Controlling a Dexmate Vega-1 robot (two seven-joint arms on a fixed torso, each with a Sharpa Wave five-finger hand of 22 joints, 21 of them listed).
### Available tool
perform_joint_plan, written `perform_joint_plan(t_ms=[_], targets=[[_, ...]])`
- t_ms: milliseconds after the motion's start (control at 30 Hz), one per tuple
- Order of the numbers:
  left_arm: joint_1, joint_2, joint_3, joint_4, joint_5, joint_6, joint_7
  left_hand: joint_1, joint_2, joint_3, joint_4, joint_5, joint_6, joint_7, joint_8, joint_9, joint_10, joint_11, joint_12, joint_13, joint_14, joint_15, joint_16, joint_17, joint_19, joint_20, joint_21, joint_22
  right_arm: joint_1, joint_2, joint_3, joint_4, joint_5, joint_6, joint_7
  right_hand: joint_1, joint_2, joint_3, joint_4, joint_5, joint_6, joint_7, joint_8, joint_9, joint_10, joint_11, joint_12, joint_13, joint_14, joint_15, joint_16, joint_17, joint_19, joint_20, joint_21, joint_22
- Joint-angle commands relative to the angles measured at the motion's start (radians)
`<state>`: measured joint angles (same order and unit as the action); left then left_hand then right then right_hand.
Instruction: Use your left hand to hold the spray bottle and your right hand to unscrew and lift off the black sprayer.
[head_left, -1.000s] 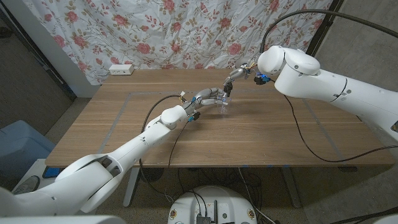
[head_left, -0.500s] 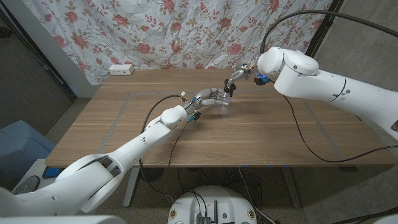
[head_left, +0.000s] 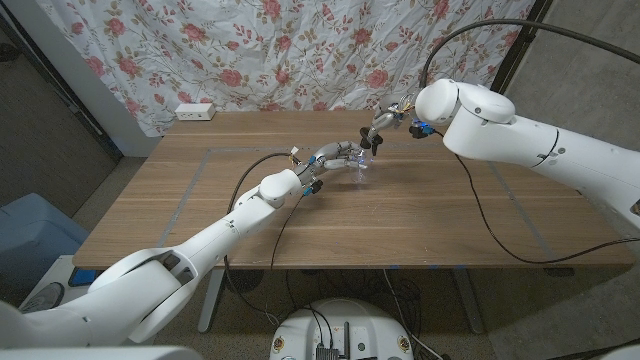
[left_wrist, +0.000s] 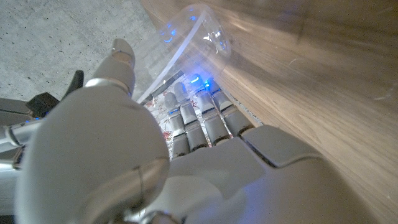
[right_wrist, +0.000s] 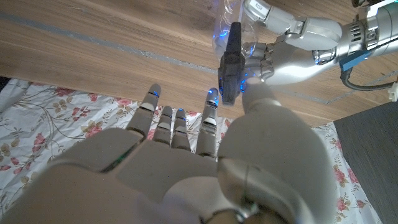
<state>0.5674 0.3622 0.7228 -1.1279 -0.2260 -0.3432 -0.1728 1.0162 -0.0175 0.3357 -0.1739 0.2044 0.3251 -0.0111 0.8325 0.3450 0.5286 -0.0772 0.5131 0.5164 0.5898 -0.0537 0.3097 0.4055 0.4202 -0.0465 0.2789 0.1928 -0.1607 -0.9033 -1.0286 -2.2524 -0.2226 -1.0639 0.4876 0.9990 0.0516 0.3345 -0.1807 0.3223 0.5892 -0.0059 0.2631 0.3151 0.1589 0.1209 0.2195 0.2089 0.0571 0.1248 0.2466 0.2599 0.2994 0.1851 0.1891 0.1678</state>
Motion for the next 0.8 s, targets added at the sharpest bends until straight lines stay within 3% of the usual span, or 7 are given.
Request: perform_joint_plan(t_ms=[33,233,500,800], targets=[[0.003,0.002,0.0,-0.005,0.001,0.001,0.0,0.018,0.122,0.004,0.004,0.004,0.048,-0.039,0.214,0.001,0.117,-0.106,0.003,0.143,0.008,-0.136,-0.001,0.007,0.007,0.001,0.009,0.004,-0.043,-0.004,0.036,-0.009,0.009,0.025,-0.051,0.021,-0.004,0.01,-0.001,0.01,0.02,-0.024,0.015,0.006,0.007,-0.012,0.005,0.004,0.005,-0.006,0.005,0.003,0.012,-0.004,0.005,0.001],[0.004,0.004,0.0,-0.008,0.002,-0.001,0.001,0.018,0.122,0.004,0.003,0.004,0.049,-0.038,0.216,0.0,0.116,-0.106,0.001,0.143,0.01,-0.137,-0.002,0.006,0.007,0.001,0.009,0.004,-0.06,-0.004,0.05,-0.008,0.012,0.043,-0.062,0.052,-0.006,0.016,-0.001,0.012,0.048,-0.074,0.027,0.012,0.016,-0.036,0.006,0.003,0.015,-0.028,0.009,0.004,0.018,-0.015,0.004,0.001],[0.008,0.007,-0.001,-0.016,0.002,0.002,0.002,0.018,0.123,0.003,0.003,0.004,0.048,-0.039,0.218,-0.002,0.118,-0.106,0.001,0.144,0.01,-0.136,-0.003,0.008,0.007,0.001,0.01,0.004,-0.085,-0.003,0.071,-0.005,0.017,0.064,-0.08,0.096,-0.011,0.025,-0.006,0.015,0.075,-0.116,0.039,0.017,0.025,-0.057,0.007,0.003,0.025,-0.05,0.014,0.005,0.024,-0.022,0.004,0.001],[0.018,0.014,-0.003,-0.033,0.003,0.009,0.008,0.017,0.124,0.003,0.004,0.004,0.048,-0.04,0.22,-0.003,0.118,-0.104,0.0,0.145,0.011,-0.137,-0.004,0.008,0.008,0.001,0.01,0.004,-0.14,-0.001,0.115,-0.003,0.03,0.092,-0.129,0.149,-0.018,0.031,-0.003,0.017,0.143,-0.163,0.064,0.016,0.041,-0.099,0.008,0.003,0.038,-0.085,0.023,0.009,0.032,-0.037,0.004,0.001]])
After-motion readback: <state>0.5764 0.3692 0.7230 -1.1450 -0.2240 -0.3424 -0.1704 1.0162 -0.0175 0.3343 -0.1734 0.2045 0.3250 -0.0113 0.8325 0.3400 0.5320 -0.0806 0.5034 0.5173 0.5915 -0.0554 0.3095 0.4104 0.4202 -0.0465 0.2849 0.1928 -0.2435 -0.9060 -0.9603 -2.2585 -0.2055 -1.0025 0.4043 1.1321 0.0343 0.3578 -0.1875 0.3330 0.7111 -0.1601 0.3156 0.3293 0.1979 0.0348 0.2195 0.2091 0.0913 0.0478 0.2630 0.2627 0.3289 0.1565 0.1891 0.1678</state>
